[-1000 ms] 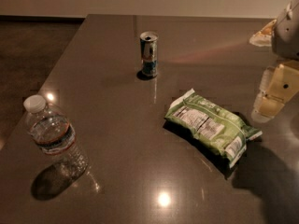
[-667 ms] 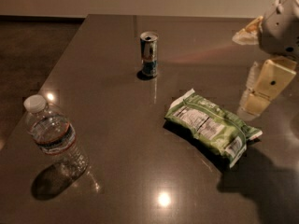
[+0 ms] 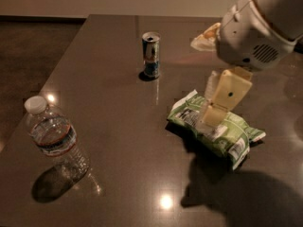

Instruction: Move water bottle near redbull can

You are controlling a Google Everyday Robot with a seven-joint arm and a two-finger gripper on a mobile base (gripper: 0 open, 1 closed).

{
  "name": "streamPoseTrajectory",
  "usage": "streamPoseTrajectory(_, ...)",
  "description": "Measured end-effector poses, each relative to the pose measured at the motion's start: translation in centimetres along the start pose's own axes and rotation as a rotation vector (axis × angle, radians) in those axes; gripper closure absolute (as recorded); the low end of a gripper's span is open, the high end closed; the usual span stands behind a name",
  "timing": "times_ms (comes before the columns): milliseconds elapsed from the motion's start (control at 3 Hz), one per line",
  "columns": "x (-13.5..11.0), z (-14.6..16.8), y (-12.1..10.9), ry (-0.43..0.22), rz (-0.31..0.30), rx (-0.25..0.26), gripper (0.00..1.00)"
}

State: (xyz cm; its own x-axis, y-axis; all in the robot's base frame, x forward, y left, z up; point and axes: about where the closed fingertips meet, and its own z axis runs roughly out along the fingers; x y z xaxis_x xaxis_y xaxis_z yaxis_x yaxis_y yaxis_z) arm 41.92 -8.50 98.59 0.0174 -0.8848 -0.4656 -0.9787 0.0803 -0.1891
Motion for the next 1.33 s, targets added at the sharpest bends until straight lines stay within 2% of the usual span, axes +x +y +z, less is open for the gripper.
streamPoseTrajectory(333, -3.8, 3.7, 1.9, -0.034, -0.048, -0.035, 0.00)
streamPoseTrajectory(667, -6.4, 6.0, 3.2, -0.068, -0.059, -0.070, 0.00)
streamPoseTrajectory(1333, -11.0, 9.0, 5.6, -0.177, -0.024, -0.143, 0.00)
